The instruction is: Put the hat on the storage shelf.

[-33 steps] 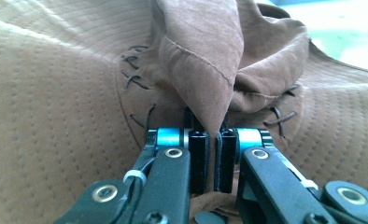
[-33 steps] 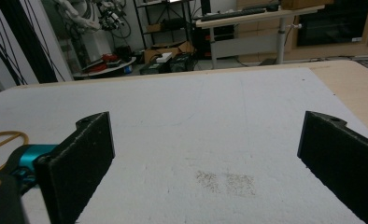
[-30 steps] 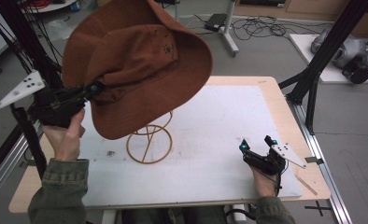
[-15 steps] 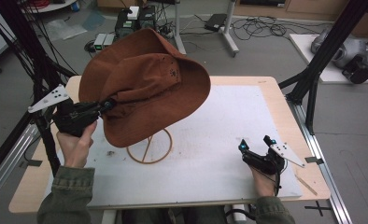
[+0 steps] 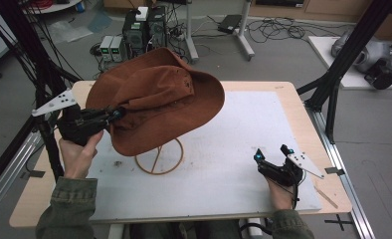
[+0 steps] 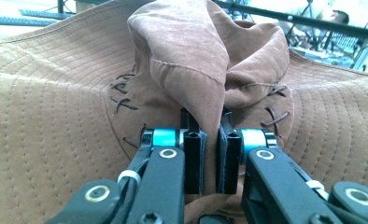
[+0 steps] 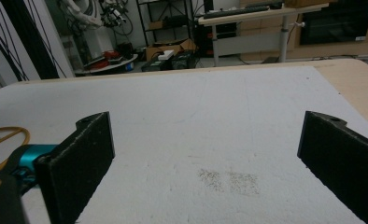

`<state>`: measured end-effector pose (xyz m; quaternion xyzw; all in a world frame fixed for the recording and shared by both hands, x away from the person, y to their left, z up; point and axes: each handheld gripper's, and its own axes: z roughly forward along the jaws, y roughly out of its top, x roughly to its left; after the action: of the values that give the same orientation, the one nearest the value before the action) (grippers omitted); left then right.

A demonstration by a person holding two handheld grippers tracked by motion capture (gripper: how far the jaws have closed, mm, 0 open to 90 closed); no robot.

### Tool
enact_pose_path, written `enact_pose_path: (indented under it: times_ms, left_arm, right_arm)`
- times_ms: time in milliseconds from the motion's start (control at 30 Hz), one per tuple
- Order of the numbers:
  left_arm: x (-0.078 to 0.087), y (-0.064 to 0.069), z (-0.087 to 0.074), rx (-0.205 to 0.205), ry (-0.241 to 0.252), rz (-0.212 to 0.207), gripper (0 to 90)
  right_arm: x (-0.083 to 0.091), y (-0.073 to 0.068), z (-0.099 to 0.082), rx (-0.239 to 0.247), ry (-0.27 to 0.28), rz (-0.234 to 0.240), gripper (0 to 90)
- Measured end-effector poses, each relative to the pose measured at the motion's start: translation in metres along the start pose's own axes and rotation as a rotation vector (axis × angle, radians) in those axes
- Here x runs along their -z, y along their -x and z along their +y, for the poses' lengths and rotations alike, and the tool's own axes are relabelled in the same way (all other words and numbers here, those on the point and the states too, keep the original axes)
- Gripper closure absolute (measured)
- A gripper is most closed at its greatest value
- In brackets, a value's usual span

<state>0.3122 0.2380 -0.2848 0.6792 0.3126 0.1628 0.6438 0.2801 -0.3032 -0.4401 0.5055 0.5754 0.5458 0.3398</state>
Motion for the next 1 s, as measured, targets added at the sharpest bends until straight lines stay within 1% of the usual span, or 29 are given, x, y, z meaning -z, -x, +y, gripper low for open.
enact_pose_path:
  times_ms: [33, 100, 233, 300, 400, 467, 500, 533, 567, 633, 667, 700, 733, 800, 867, 900, 933, 967, 1000]
  left_arm:
    - [0.000, 0.003, 0.000, -0.025, 0.001, -0.007, 83.8]
    - [0.001, 0.004, 0.000, -0.031, 0.000, -0.011, 83.8]
    - [0.001, 0.004, -0.001, -0.019, -0.006, -0.019, 83.7]
    - [0.003, 0.004, -0.002, -0.022, 0.003, -0.018, 80.8]
    - [0.005, 0.002, -0.003, -0.020, 0.018, -0.021, 70.6]
    - [0.007, 0.001, -0.004, -0.021, 0.027, -0.030, 63.4]
    - [0.008, 0.000, -0.005, -0.031, 0.033, -0.045, 63.4]
    - [0.008, 0.001, -0.006, -0.050, 0.032, -0.049, 59.0]
    - [0.008, 0.001, -0.006, -0.050, 0.032, -0.049, 58.6]
    - [0.008, 0.003, -0.006, -0.071, 0.035, -0.050, 53.9]
    - [0.008, 0.004, -0.006, -0.081, 0.041, -0.048, 53.9]
    - [0.009, 0.005, -0.006, -0.087, 0.053, -0.047, 49.6]
    - [0.010, 0.006, -0.006, -0.095, 0.065, -0.040, 41.3]
    - [0.013, 0.008, -0.006, -0.115, 0.097, -0.010, 34.0]
    - [0.017, 0.008, -0.007, -0.119, 0.133, 0.005, 27.2]
    - [0.020, 0.008, -0.007, -0.115, 0.154, 0.014, 27.2]
    - [0.022, 0.007, -0.008, -0.119, 0.162, 0.029, 24.4]
    - [0.025, 0.007, -0.008, -0.119, 0.177, 0.047, 23.8]
    - [0.027, 0.007, -0.008, -0.123, 0.183, 0.059, 20.3]
  right_arm:
    - [0.000, 0.000, 0.000, -0.007, -0.004, -0.001, 3.0]
    - [0.000, 0.001, 0.000, -0.010, -0.003, 0.000, 3.0]
    - [0.000, 0.001, 0.000, -0.019, -0.005, -0.003, 3.0]
    - [0.000, 0.002, 0.000, -0.013, -0.003, -0.003, 3.1]
    - [0.000, 0.002, 0.000, -0.012, -0.002, -0.004, 3.1]
    - [0.000, 0.002, 0.000, -0.014, -0.001, -0.003, 3.0]
    - [0.000, 0.002, 0.000, -0.014, -0.001, -0.003, 3.0]
    - [0.000, 0.002, 0.000, -0.015, -0.003, -0.005, 3.0]
    - [0.000, 0.002, 0.000, -0.015, -0.003, -0.005, 3.0]
    - [0.000, 0.002, 0.000, -0.024, -0.003, -0.006, 3.0]
    - [0.000, 0.002, 0.000, -0.024, -0.003, -0.006, 3.0]
    - [0.000, 0.002, 0.000, -0.021, -0.001, -0.006, 3.0]
    - [0.001, 0.002, 0.000, -0.031, -0.004, -0.005, 3.0]
    - [0.001, 0.002, 0.000, -0.032, -0.005, -0.005, 3.0]
    - [0.001, 0.002, 0.000, -0.032, -0.004, -0.006, 3.0]
    - [0.001, 0.002, 0.000, -0.032, -0.004, -0.006, 3.0]
    - [0.001, 0.002, 0.000, -0.034, -0.004, -0.007, 3.0]
    - [0.001, 0.002, 0.000, -0.032, -0.002, -0.008, 3.0]
    - [0.001, 0.003, 0.000, -0.030, -0.002, -0.008, 3.0]
